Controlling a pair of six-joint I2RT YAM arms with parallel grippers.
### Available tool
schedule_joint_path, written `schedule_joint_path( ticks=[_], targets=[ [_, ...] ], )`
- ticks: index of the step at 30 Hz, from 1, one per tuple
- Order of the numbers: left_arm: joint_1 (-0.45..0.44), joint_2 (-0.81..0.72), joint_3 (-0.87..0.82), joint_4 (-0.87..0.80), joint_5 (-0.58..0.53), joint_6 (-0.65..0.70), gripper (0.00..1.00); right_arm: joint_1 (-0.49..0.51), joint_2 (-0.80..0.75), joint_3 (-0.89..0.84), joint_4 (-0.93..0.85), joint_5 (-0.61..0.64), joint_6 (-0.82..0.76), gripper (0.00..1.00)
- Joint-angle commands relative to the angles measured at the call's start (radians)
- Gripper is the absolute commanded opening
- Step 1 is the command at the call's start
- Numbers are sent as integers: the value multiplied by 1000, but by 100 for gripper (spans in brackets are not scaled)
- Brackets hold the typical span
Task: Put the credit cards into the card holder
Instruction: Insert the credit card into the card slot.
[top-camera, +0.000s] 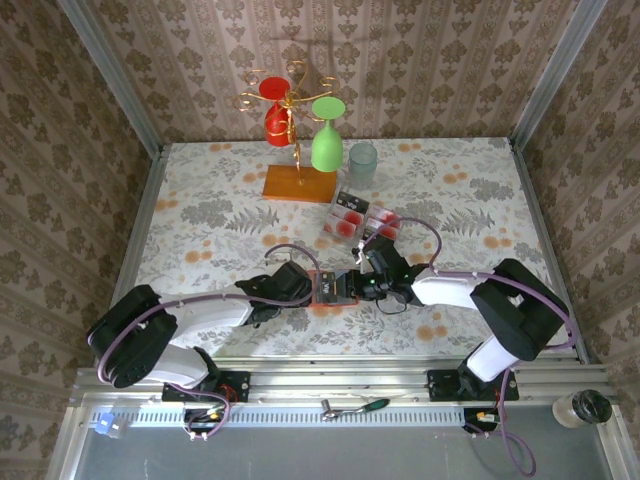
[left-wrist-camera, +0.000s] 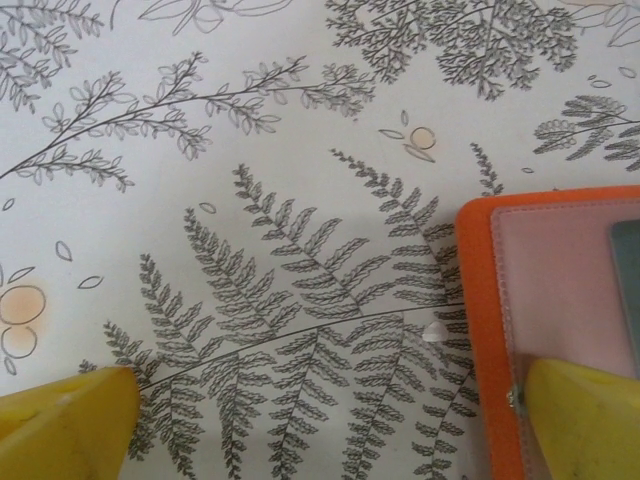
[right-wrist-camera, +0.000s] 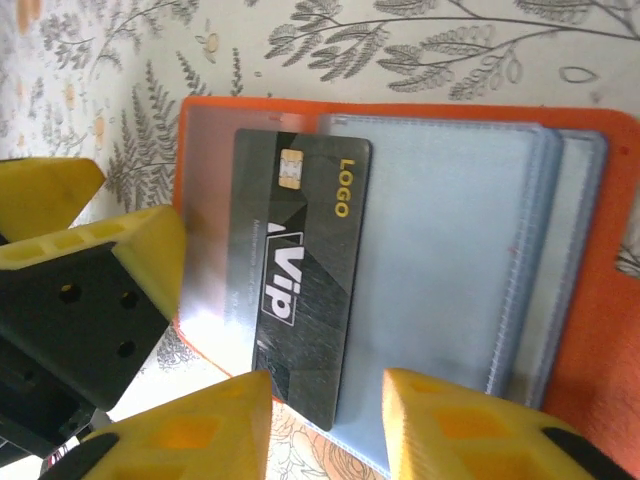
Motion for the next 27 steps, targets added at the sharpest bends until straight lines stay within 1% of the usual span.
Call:
schedule_joint_path(
  ticks=[1, 2, 3, 5, 14, 27],
  targets=[
    [8, -9, -20, -33, -4, -21, 100, 8, -6, 59, -139, 42, -88, 28],
    [10, -5, -20, -35, -6, -19, 100, 12, 3, 75, -149, 39, -96, 24],
    [10, -2, -20, -38, -7, -18, 100, 16, 14, 91, -152, 37, -101, 21],
    [15, 8, -21, -39, -7, -15, 100, 25, 38, 118, -158, 37, -107, 19],
    [25, 37, -13, -29, 0, 7, 100, 56, 151, 177, -151, 33, -111, 16],
    [30, 40, 1, -21, 13, 27, 100, 103, 253, 268, -152, 4, -86, 15]
  ],
)
